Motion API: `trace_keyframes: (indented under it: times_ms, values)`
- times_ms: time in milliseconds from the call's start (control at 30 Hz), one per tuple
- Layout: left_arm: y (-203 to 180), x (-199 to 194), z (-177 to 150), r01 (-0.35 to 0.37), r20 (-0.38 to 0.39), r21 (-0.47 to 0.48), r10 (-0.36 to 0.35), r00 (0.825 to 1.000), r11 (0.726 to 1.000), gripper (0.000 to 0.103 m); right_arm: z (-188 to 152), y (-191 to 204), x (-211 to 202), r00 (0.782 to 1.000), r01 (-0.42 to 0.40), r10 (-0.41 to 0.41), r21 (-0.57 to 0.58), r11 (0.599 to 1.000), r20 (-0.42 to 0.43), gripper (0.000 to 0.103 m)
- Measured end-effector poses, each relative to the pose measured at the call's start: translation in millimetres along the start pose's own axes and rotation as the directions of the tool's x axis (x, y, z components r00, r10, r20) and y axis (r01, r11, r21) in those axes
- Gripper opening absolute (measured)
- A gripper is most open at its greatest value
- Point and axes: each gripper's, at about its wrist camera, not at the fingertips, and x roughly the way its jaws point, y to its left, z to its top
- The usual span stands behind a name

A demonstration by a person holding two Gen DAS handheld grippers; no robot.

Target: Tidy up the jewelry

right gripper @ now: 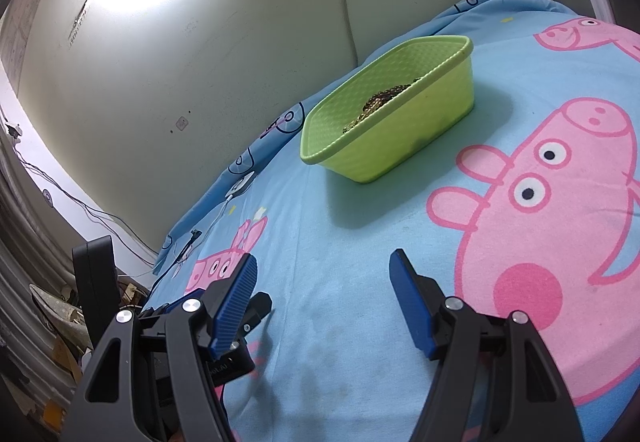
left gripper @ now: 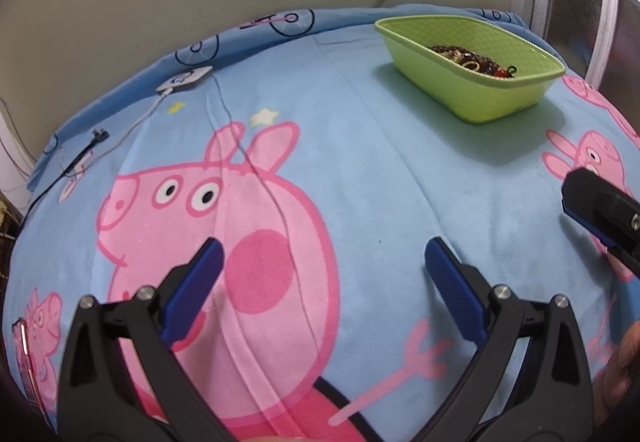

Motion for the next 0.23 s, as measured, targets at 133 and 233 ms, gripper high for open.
trace_keyframes:
  times_ms: [133,233]
  values:
    - [6,5,1,0.002,-0.025,-0.032,-0.003,1.000,0.999,0.097,0,4,1,1.000,0.027,-0.027,-0.023,0.999,0.007,0.053]
    - [11,6,3,-0.029,-0.017,-0.052,0.028,0.999,0.998,0.097,0,11,7,0.998,0.060,-0.061,-0.057,0.997,-0.015,0.055]
